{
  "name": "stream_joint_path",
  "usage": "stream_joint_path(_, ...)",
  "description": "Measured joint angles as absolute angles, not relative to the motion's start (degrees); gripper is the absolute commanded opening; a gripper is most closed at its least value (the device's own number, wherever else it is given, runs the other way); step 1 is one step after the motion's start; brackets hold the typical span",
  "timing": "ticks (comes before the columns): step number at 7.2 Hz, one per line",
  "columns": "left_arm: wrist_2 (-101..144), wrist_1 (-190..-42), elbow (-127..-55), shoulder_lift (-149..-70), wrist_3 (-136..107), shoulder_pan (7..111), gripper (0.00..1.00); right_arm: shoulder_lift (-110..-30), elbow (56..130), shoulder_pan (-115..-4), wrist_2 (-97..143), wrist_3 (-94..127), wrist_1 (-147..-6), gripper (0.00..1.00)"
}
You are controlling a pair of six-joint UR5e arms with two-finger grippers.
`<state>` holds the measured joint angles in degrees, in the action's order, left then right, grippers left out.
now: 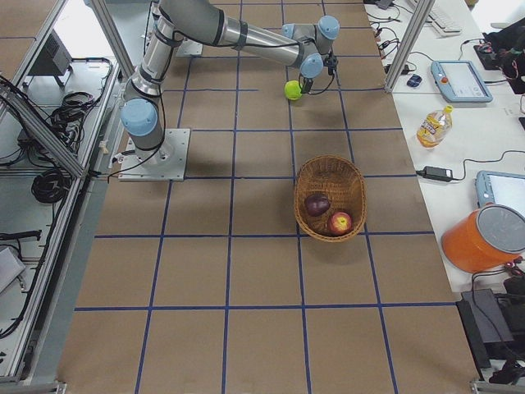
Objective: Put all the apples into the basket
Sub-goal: 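Release the green apple and withdraw the left gripper while the right grasps the green apple, then lift the green apple into the basket with the right gripper and release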
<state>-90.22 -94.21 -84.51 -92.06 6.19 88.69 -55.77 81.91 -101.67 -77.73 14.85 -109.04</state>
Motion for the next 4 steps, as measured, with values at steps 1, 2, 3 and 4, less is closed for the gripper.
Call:
stream_joint_path(1, -90.4, -94.3, -84.5, -92.0, 6.5, 88.6, 1.00, -55.7, 82.3, -101.9, -77.7, 14.9, -108.8, 1.00)
stream_joint_path(2, -90.5, -94.3, -84.5, -92.0, 7.0, 88.6, 1.00, -55.6, 83.3, -102.2, -77.7, 14.8, -108.7, 1.00)
stream_joint_path(3, -90.6, -94.4, -84.4, -92.0, 7.3, 88.6, 1.00, -55.6, 84.4, -102.3, -77.8, 14.7, -108.9, 1.00)
stream_joint_path(4, -90.6, -94.5, -84.4, -91.9, 7.3, 88.6, 1.00, -55.6, 85.3, -102.4, -77.8, 14.6, -109.2, 1.00)
